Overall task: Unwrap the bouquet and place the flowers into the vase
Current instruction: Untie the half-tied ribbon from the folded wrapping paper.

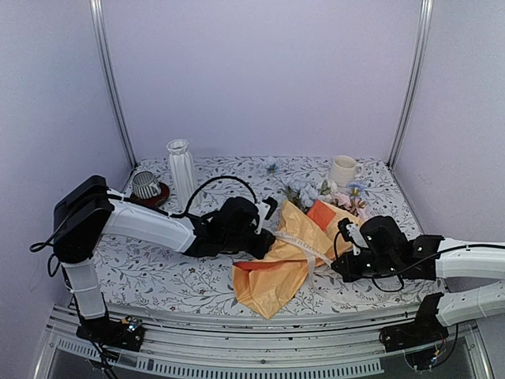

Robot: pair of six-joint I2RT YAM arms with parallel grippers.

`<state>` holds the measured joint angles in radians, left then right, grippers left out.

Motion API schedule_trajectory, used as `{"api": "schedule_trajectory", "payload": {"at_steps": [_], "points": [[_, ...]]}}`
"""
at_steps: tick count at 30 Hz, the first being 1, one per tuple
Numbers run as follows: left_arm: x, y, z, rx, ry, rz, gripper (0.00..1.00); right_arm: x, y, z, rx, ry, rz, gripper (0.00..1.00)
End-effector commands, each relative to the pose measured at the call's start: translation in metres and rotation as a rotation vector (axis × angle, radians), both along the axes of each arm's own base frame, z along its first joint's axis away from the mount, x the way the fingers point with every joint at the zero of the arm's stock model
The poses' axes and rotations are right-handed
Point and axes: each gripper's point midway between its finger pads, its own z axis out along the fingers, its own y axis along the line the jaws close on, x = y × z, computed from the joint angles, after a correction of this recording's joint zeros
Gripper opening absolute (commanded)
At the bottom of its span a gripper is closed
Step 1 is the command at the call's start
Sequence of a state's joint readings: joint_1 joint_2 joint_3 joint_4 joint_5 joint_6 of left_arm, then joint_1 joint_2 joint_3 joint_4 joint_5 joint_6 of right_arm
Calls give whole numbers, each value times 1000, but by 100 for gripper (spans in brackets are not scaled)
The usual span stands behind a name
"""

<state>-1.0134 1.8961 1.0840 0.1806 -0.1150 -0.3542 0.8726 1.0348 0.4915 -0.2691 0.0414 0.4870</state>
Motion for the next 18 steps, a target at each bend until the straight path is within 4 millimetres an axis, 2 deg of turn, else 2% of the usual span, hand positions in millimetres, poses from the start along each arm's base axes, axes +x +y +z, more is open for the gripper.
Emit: {"api": "schedule_trajectory", "payload": {"at_steps": [1, 4, 9, 14, 18], "points": [[8, 6, 20, -87, 5, 23, 11, -4, -8, -6, 24, 20, -61, 4], [8, 7, 19, -85, 8, 20, 12, -8, -9, -10, 40, 36, -63, 5], [4, 2, 22, -102, 7, -13, 13, -9, -8, -8, 47, 37, -53, 13], [0, -3, 24, -116, 6, -51, 13, -5, -4, 13, 68, -25, -25, 22], [-1, -4, 26, -125, 8, -65, 13, 2, 1, 35, 80, -90, 2, 24]]}}
